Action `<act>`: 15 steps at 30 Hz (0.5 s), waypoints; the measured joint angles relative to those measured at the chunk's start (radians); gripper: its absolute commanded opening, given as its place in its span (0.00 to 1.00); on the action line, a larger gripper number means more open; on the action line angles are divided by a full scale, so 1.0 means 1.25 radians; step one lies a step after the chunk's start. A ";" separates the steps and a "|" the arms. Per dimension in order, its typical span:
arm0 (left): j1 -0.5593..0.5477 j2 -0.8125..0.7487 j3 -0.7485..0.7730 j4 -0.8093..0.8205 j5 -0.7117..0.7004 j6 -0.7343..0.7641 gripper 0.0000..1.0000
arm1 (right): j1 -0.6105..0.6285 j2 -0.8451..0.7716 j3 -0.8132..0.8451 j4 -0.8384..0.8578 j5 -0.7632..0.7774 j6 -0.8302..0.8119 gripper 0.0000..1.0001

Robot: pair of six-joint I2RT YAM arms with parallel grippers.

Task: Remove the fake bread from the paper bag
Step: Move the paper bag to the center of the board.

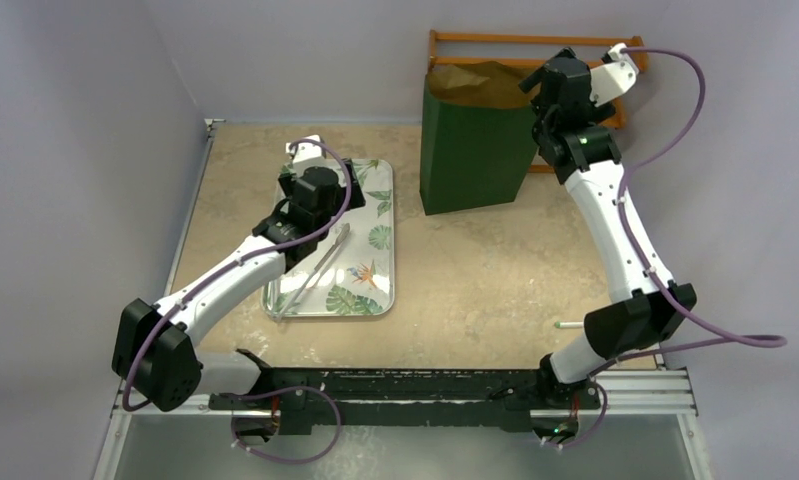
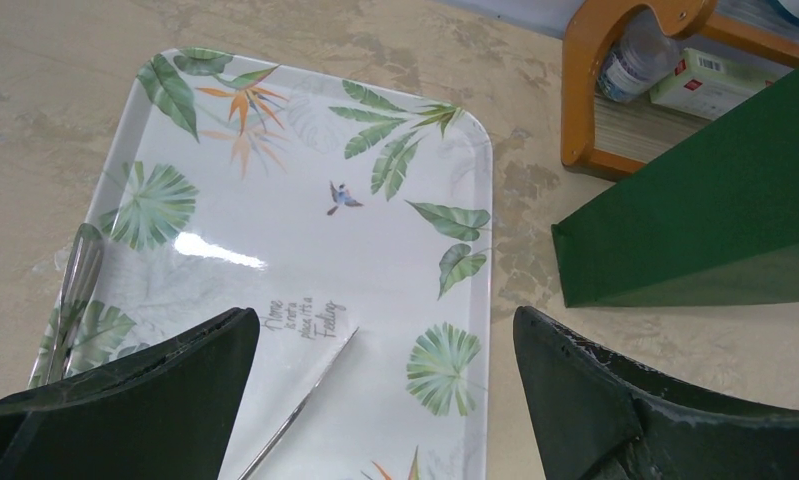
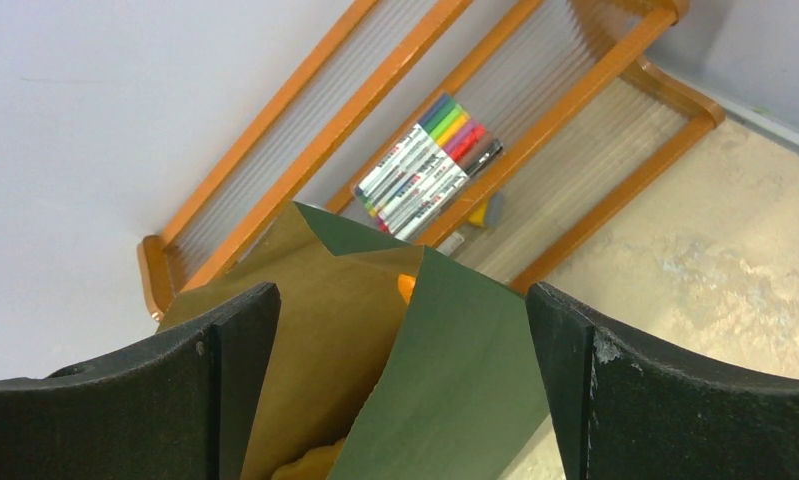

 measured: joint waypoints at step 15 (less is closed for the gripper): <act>-0.006 0.002 0.000 0.006 -0.006 0.004 1.00 | 0.003 0.079 0.070 -0.133 -0.023 0.049 0.73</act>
